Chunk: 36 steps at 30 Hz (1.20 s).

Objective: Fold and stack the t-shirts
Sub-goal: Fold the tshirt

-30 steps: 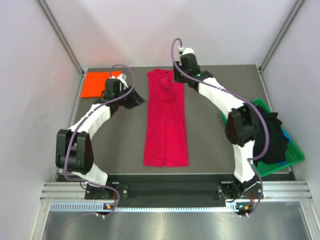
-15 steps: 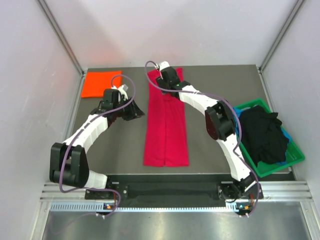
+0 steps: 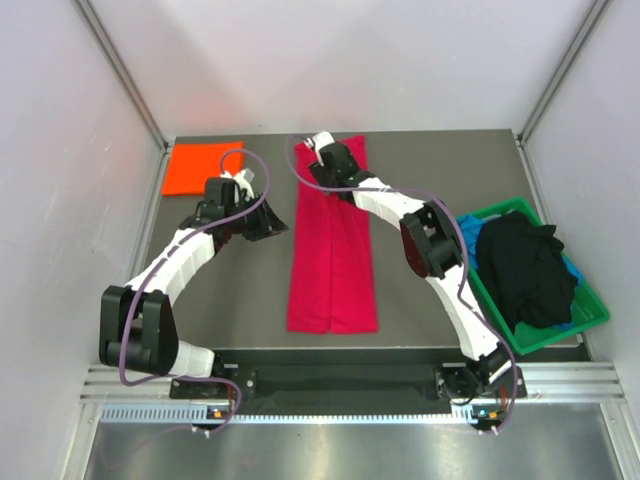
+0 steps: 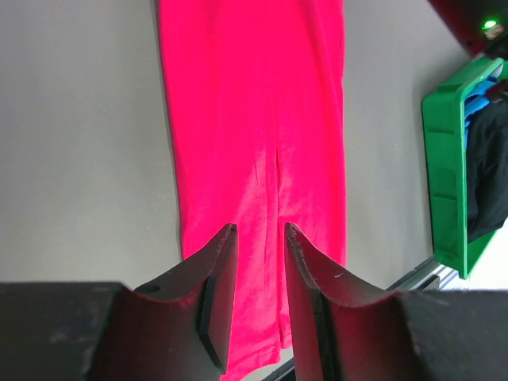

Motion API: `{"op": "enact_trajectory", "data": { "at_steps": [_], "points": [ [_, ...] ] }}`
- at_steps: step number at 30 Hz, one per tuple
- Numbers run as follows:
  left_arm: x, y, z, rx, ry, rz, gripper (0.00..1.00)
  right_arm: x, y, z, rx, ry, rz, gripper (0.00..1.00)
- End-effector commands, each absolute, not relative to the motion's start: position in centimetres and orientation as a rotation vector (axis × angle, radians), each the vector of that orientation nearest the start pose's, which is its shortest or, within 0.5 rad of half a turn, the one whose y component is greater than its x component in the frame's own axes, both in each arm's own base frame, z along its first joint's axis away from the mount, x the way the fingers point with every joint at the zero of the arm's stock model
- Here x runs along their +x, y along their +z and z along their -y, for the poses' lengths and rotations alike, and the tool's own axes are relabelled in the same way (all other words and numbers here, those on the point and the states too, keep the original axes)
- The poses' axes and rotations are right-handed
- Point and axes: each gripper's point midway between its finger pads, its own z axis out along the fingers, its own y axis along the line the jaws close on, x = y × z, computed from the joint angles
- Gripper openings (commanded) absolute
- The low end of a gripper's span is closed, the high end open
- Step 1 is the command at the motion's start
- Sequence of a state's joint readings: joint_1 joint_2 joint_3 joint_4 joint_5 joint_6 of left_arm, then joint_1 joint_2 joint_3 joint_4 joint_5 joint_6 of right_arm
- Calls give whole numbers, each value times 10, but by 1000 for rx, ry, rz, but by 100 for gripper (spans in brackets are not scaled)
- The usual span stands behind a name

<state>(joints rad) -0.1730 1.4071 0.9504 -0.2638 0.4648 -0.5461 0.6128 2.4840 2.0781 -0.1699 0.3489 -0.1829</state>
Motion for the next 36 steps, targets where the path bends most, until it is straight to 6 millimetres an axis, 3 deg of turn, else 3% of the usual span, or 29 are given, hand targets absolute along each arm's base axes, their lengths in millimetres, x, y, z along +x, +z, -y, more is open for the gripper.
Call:
{"op": "enact_trajectory", "data": {
  "at_steps": [1,13,25,36],
  "points": [
    [348,161,158,-150,-901,-2314,35,590,97,-329,-590,-132,-1921,72],
    [350,164,157,-171,-906,-2305,35,608,95,-302,-568,-326,-1895,73],
    [349,158,158,-182,-921,-2308,34,618,115,-285,-478,-361,-1868,73],
    [348,156,159,-194,-934,-2309,34,621,109,-265,-429,-369,-1915,74]
  ]
}}
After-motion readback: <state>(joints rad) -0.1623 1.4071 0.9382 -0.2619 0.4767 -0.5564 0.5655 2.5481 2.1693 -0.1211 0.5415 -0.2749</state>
